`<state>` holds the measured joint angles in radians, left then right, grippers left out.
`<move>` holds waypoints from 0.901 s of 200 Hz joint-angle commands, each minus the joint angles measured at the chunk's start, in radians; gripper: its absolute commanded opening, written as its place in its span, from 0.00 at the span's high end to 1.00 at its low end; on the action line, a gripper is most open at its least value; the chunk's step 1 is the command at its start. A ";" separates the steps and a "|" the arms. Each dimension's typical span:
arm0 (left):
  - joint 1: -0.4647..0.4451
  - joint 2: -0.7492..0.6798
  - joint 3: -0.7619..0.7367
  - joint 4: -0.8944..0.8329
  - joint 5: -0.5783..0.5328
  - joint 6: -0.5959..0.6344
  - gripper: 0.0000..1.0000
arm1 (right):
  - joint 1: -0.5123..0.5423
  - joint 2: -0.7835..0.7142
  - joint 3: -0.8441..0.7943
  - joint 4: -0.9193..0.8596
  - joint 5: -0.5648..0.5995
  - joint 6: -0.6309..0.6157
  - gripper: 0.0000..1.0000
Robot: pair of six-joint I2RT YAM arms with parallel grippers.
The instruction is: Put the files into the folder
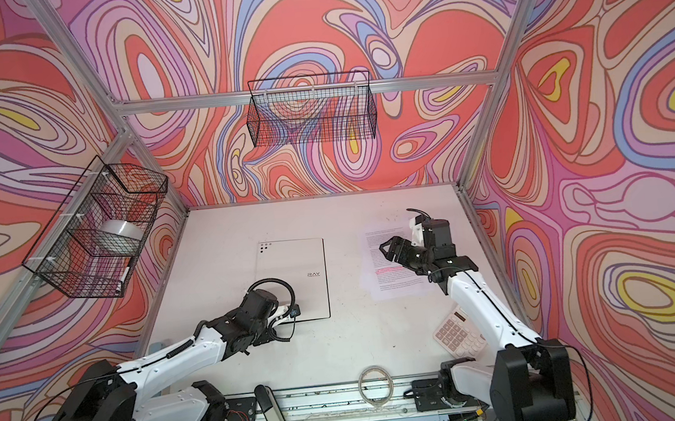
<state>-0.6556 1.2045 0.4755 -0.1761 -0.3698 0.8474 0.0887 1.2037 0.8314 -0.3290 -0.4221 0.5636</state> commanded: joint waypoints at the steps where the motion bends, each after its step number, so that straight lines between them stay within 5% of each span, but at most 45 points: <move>1: -0.006 0.000 -0.023 0.049 -0.031 0.002 0.01 | 0.007 0.013 0.008 0.008 -0.018 -0.004 0.14; 91: -0.007 -0.017 -0.031 0.134 -0.116 -0.031 0.03 | 0.029 0.101 0.041 -0.011 -0.145 -0.060 0.14; 180: -0.007 -0.032 -0.011 0.173 -0.200 -0.099 0.03 | 0.174 0.327 0.094 0.081 -0.286 -0.059 0.14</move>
<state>-0.6559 1.1950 0.4541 -0.0368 -0.5285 0.7830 0.2314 1.4769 0.8997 -0.2996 -0.6533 0.5068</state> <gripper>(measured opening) 0.973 0.864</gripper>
